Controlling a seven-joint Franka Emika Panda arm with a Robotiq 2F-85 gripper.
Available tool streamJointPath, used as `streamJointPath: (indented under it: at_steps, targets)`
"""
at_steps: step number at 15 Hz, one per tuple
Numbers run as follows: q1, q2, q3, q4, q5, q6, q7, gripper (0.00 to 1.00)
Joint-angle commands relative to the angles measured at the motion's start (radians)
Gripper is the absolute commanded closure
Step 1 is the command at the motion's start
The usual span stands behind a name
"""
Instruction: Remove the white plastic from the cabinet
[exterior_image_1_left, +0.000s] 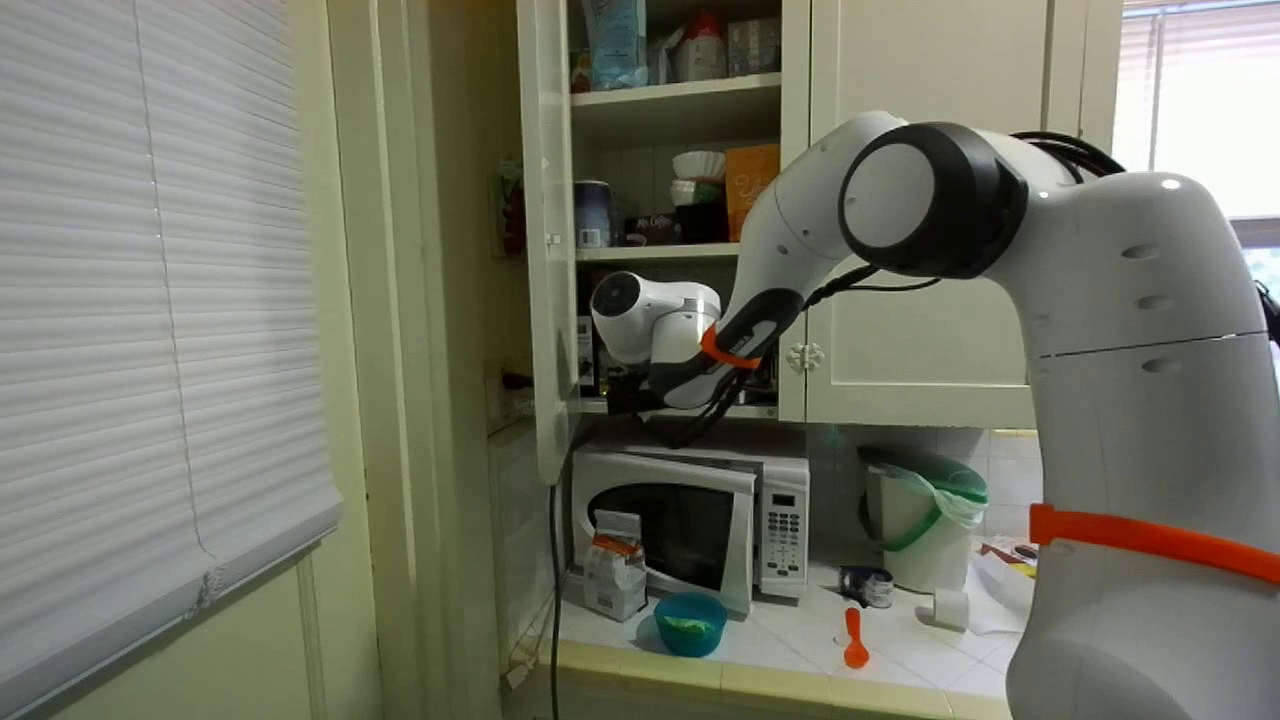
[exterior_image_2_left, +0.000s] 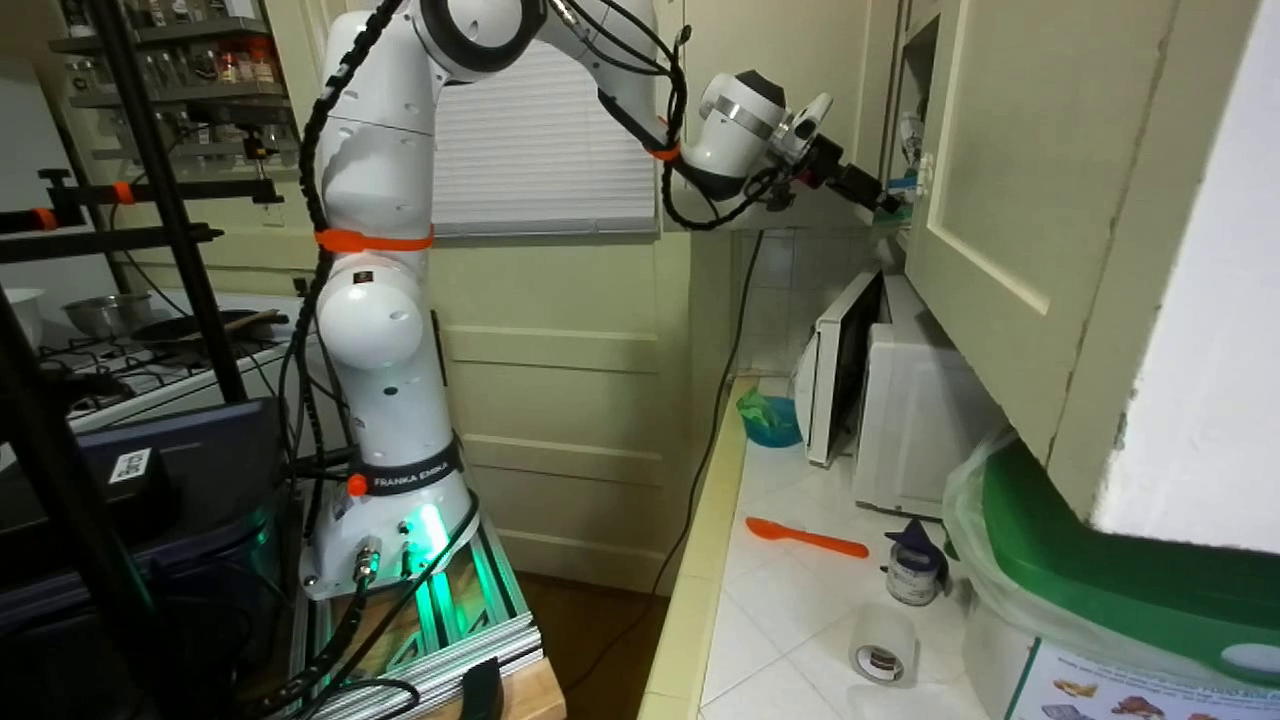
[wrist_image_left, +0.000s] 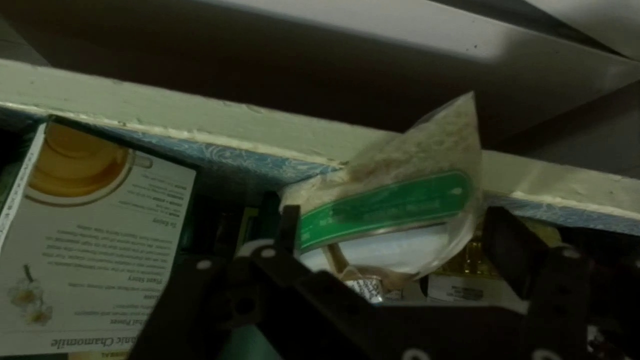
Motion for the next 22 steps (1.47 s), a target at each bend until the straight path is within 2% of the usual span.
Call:
streamJointPath:
  at_steps: [1, 6, 9, 14, 16, 22]
  targets:
    - [0.057, 0.05, -0.051, 0.057, -0.025, -0.041, 0.028, 0.38]
    - [0.077, 0.058, -0.072, 0.062, 0.005, -0.033, 0.005, 0.77]
    - [0.076, 0.033, -0.074, 0.029, 0.013, -0.015, 0.003, 0.97]
    - [0.073, -0.023, -0.075, -0.046, 0.016, 0.007, 0.028, 0.96]
    - [0.079, -0.054, -0.079, -0.081, -0.02, 0.006, 0.065, 0.96]
    - [0.081, -0.177, -0.07, -0.229, -0.042, 0.04, 0.105, 0.96]
